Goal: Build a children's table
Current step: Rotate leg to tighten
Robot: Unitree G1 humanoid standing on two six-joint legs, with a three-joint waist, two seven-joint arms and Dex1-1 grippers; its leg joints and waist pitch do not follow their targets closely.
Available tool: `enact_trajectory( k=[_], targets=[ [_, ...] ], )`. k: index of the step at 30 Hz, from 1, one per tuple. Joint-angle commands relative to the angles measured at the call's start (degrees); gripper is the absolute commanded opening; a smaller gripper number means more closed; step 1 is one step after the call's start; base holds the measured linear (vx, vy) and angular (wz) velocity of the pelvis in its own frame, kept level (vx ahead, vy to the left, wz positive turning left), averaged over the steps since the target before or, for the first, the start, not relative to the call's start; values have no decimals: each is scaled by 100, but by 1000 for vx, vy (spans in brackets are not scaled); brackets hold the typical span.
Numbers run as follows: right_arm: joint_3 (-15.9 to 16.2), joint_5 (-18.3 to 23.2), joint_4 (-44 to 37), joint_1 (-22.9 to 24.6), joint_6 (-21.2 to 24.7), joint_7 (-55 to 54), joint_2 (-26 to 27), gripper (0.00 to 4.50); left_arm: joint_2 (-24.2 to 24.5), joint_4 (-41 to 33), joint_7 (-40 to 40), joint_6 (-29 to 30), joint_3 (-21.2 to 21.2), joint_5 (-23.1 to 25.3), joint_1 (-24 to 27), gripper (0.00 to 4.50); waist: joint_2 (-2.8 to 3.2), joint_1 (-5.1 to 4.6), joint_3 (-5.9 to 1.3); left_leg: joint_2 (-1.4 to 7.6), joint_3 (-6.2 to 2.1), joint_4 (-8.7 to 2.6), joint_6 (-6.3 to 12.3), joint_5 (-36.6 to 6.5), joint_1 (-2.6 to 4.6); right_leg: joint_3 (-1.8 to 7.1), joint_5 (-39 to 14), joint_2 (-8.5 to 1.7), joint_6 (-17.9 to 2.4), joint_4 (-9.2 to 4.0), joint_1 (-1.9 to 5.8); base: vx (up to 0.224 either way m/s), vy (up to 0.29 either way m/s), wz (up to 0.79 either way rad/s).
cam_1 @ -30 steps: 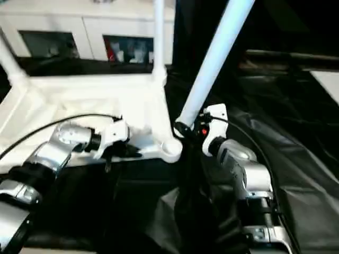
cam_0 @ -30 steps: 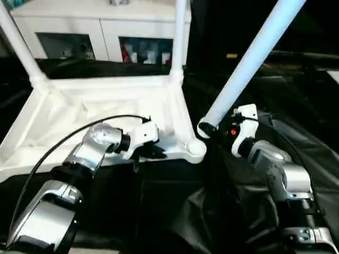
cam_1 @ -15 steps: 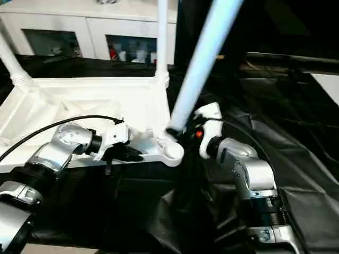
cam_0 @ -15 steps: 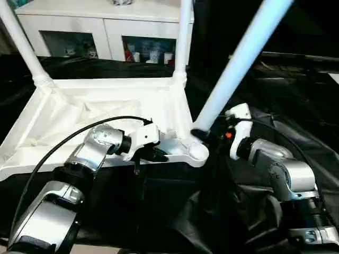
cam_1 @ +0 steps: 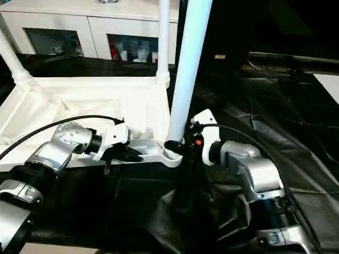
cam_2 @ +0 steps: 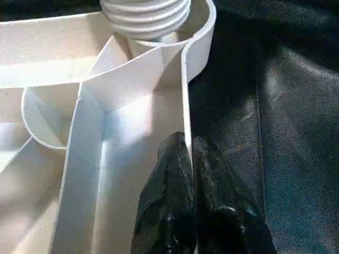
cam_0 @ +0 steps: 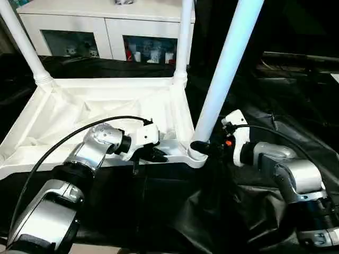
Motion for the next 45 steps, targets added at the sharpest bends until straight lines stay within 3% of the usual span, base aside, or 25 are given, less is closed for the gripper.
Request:
enact_trajectory(
  k=[1,5,10,11,12,16,18,19,25,31,35,41,45],
  targets=[
    [56,4,176,86,36,-58,47,256,100,-94,-131,-27,54,-57,-270,0,58,23,-475,465,-201,-483,-49,-865,129,366,-675,-650,-1418,-475,313,0,0,0],
    [221,-87,303,66,18,-40,96,256,178,-111,-240,82,-20,5,-239,0,68,33,-471,473,-207,-495,-107,-962,141,365,-675,-654,-1461,-467,315,0,0,0],
    [348,-215,566,-38,-4,20,52,256,236,-149,-267,134,-78,98,-214,0,57,29,-439,478,-220,-521,-193,-1224,153,377,-1130,-674,-1382,-513,307,0,0,0],
    [346,-218,572,-41,0,15,52,256,235,-147,-265,135,-77,99,-216,0,55,31,-441,478,-219,-518,-197,-1232,158,379,-1146,-678,-1376,-516,305,0,0,0],
    [322,-252,633,-76,40,-25,53,256,229,-121,-230,142,-61,116,-247,0,14,30,-444,480,-213,-520,-177,-1145,157,380,-1145,-679,-1365,-512,310,0,0,0],
    [356,-263,618,-104,99,20,-23,256,209,-3,-141,110,-42,160,-318,0,27,28,-443,478,-210,-519,-181,-1144,160,381,-1172,-668,-1341,-516,298,0,0,0],
    [354,-217,494,-86,147,76,-122,256,196,33,-106,91,-70,194,-331,0,34,33,-447,477,-210,-516,-171,-1092,159,382,-1111,-663,-1324,-514,306,0,0,0],
    [344,-179,429,-87,170,114,-149,256,189,44,-98,92,-71,195,-338,0,64,35,-446,476,-212,-513,-171,-1092,156,383,-1092,-666,-1328,-510,307,0,0,0],
    [222,106,49,13,391,310,-282,256,173,92,45,48,-80,253,-368,0,34,46,-447,477,-210,-511,-128,-1118,158,380,-1117,-660,-1331,-522,309,0,0,0],
    [297,149,-68,107,477,381,-309,256,178,90,23,39,-74,246,-366,0,48,47,-437,484,-222,-524,-173,-1248,164,379,-1403,-668,-1270,-556,288,0,0,0],
    [270,55,142,25,323,244,-182,256,163,112,38,17,-70,254,-383,0,51,53,-442,482,-223,-524,-183,-1197,155,377,-1282,-669,-1285,-542,289,0,0,0],
    [202,76,556,-44,141,135,30,256,188,119,58,-18,-52,270,-375,0,35,32,-423,480,-235,-539,-223,-1379,161,375,-1625,-682,-1232,-579,279,0,0,0],
    [45,216,747,41,128,99,181,256,217,138,73,-43,-36,273,-376,0,61,31,-417,478,-243,-543,-233,-1452,159,375,-1784,-689,-1185,-601,268,0,0,0]
  ],
)
